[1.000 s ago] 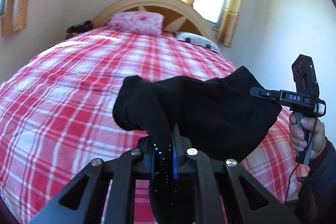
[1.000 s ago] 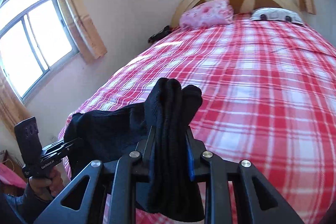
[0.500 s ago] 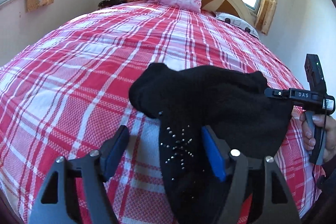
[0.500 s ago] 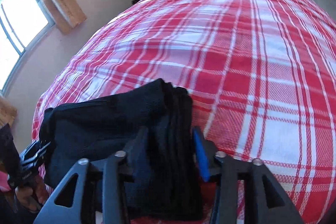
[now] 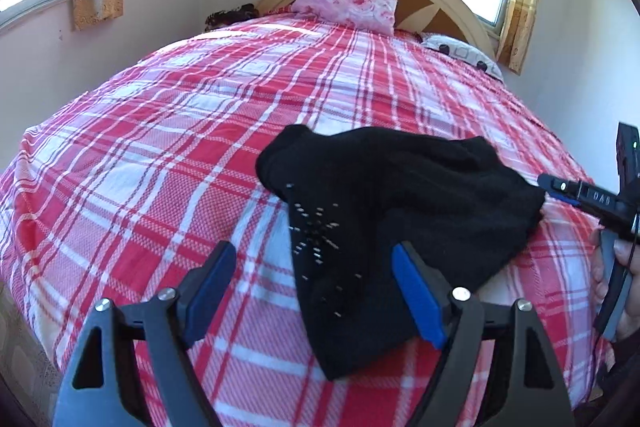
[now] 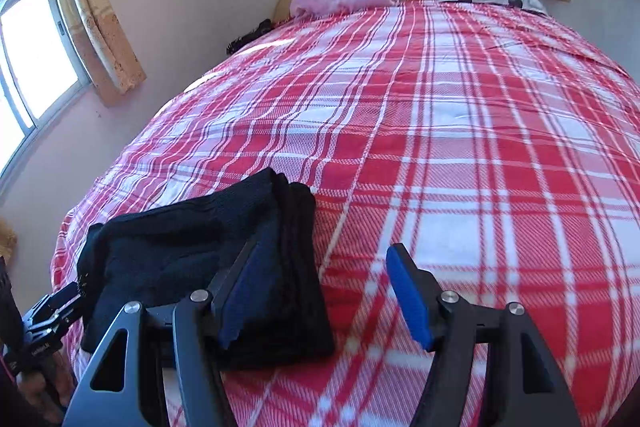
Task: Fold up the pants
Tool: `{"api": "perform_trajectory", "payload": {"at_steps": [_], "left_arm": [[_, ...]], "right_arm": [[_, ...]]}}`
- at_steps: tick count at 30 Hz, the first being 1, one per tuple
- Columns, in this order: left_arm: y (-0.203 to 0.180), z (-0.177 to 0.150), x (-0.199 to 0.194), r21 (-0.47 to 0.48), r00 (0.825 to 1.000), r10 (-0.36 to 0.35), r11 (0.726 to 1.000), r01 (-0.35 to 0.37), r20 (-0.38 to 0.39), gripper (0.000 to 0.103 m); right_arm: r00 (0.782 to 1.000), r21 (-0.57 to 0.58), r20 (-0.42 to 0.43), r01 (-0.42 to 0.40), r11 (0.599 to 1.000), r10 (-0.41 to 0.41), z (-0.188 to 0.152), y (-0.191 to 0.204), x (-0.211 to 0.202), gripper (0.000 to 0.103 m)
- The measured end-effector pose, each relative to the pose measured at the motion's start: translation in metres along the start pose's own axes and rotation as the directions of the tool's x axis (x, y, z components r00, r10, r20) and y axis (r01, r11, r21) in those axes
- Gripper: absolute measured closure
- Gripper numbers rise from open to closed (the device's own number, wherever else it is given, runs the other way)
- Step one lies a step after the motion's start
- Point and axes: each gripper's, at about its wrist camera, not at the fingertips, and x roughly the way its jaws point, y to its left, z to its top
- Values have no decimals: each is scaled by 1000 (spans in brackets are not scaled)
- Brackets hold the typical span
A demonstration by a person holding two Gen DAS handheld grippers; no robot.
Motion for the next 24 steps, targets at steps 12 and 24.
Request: {"api": "perform_trajectory", "payload": {"at_steps": [12, 24], "left_arm": [[-29, -9, -49, 59, 997, -36, 998, 32, 66, 17], [-31, -23, -78, 69, 994, -38, 997, 31, 105, 14]], "right_arm": [[994, -20, 102, 37, 999, -35, -57, 21, -83, 37], [985, -82, 167, 47, 995, -33, -73, 59, -123, 37]]}}
